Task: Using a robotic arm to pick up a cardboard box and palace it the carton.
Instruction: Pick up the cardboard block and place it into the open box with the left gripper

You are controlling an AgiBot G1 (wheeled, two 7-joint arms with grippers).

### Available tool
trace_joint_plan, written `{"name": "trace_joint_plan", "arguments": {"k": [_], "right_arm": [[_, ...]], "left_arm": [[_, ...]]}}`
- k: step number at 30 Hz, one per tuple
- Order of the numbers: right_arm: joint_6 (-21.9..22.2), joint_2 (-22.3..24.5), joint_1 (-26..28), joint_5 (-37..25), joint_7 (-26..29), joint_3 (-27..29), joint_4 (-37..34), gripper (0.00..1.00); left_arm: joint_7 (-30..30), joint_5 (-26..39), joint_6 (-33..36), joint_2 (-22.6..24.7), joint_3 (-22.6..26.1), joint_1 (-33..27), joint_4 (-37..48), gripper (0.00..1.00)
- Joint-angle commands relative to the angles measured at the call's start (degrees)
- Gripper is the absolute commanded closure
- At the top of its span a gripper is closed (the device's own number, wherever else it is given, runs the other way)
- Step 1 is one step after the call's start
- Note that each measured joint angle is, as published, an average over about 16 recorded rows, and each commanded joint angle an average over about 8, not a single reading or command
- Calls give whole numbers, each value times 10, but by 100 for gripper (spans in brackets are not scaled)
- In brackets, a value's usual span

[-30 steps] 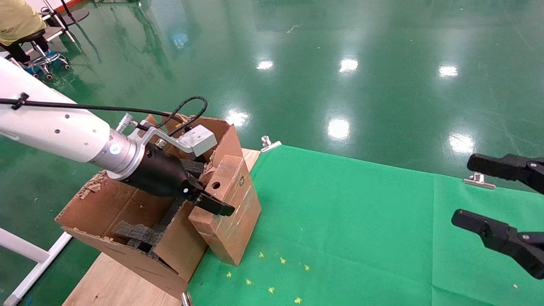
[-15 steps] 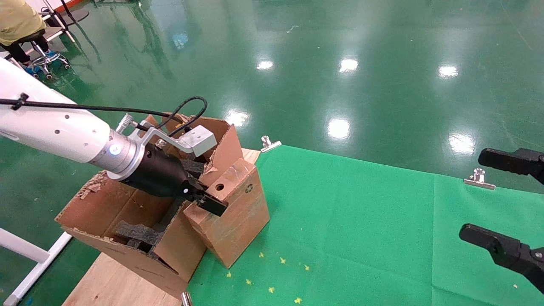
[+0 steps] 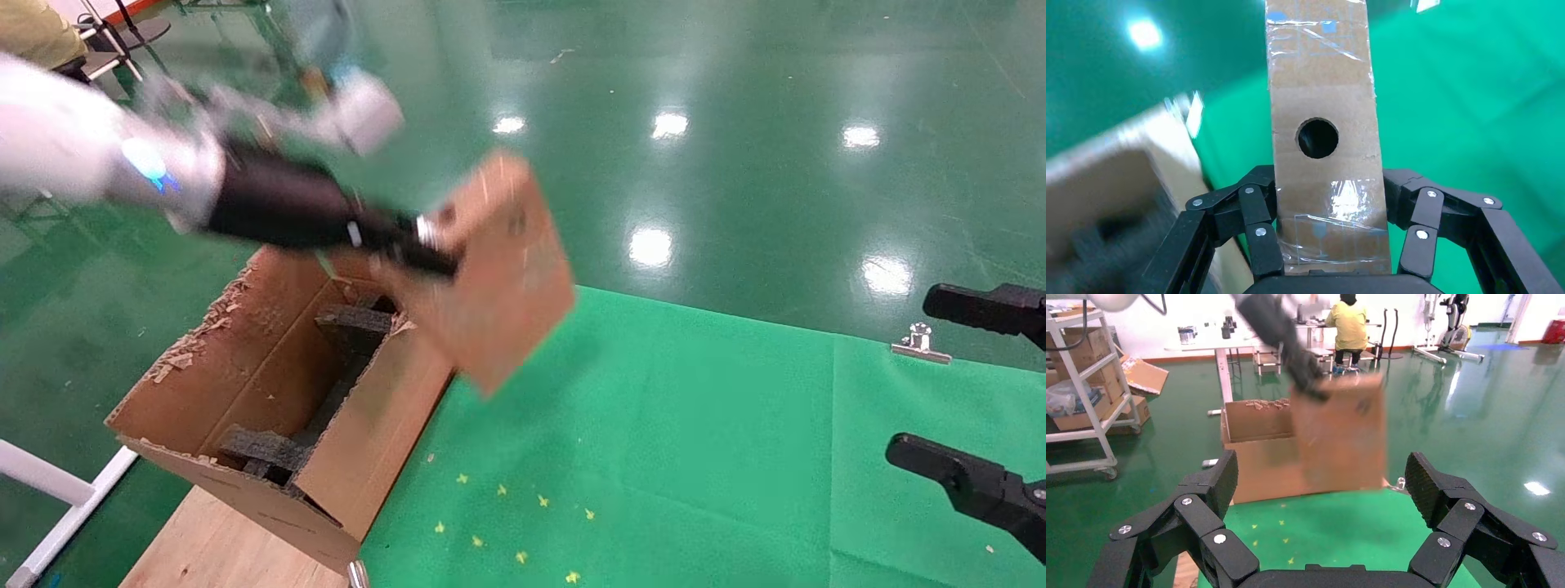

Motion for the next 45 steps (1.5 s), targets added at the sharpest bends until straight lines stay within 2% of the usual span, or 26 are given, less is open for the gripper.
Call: {"name": "trace_joint_plan", "arguments": {"k": [1, 7, 12, 17, 26, 36, 45], "right_arm": [[0, 0, 0, 0, 0, 0, 0, 0], [0, 0, 0, 0, 0, 0, 0, 0], [0, 0, 0, 0, 0, 0, 0, 0], [0, 0, 0, 0, 0, 0, 0, 0], [0, 0, 0, 0, 0, 0, 0, 0], [0, 0, 0, 0, 0, 0, 0, 0], [0, 0, 0, 0, 0, 0, 0, 0]], "left_arm": [[14, -17, -6, -5, -19, -25, 15, 100], [71, 27, -18, -29, -32, -96, 97, 100], [116, 79, -23, -59, -22, -118, 167, 100], [169, 103, -29, -83, -9, -103, 240, 100], [269, 93, -70, -99, -5, -48, 373, 100], [352, 87, -122, -89, -8, -22, 484, 100], [389, 88, -151, -68, -6, -15, 558, 100]]}}
